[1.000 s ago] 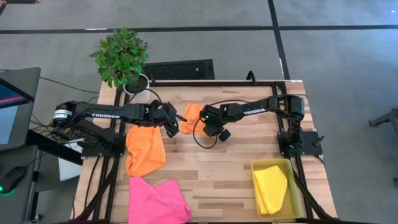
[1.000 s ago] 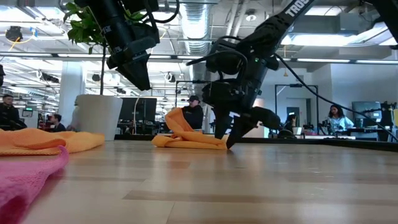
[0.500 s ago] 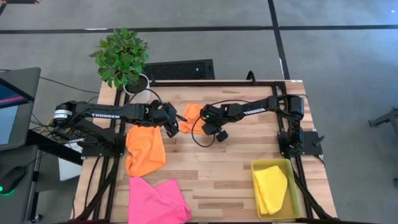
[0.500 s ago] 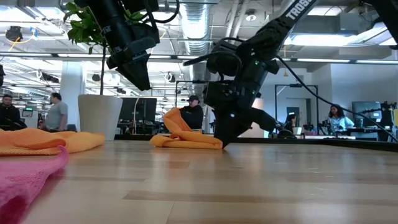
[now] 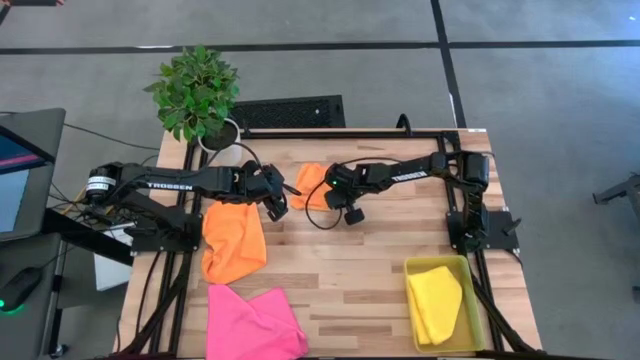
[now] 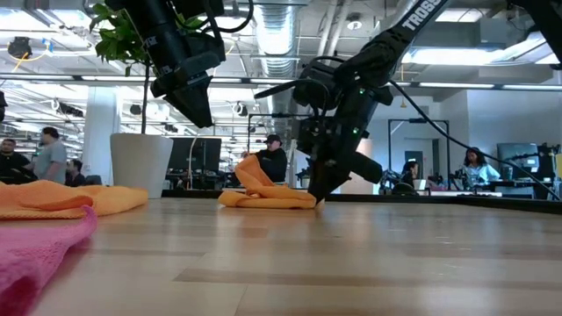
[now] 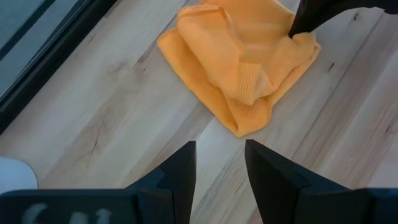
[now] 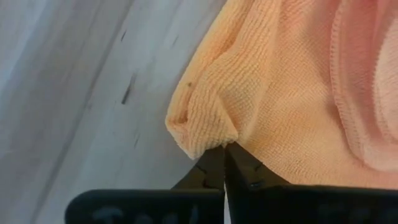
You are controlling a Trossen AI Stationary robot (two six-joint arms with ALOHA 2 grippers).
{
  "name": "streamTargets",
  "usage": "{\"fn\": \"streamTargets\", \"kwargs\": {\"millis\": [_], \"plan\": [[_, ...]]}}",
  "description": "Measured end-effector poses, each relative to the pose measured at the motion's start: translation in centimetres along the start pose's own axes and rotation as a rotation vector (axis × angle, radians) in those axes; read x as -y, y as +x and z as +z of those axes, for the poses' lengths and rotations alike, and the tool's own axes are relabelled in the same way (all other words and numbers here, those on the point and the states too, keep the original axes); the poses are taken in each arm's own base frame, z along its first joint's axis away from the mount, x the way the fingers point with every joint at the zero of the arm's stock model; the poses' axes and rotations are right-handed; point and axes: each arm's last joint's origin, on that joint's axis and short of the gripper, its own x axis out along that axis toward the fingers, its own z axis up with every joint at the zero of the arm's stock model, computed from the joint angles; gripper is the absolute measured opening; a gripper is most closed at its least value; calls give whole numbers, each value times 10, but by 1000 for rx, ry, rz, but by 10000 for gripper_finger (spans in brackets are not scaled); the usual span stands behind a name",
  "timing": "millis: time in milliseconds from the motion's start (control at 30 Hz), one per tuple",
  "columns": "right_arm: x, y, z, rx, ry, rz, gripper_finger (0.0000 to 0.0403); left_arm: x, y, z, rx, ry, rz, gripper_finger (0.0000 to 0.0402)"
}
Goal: Fold microfiber towels
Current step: Stack the top folded orange cloth on top of the folded yellow cloth in the yellow bin
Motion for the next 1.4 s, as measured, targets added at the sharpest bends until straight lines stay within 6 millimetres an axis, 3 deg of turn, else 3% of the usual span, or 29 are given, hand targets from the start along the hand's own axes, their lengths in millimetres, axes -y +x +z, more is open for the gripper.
{"fn": "streamTargets", "kwargs": {"millis": [333,833,1100,1400], "plan": [[-6,-20,-6,-186,300,125,4,0,0,0,0,0,0,131],[-34,-62,-18,-489,700,262,1,4,0,6,50,25,-70,131],[-49,-112,-20,-590,892,244,1,12,-3,20,175,70,-209,131],[-93,-159,-9,-691,1017,207,1,15,-5,27,253,148,-247,131]]}}
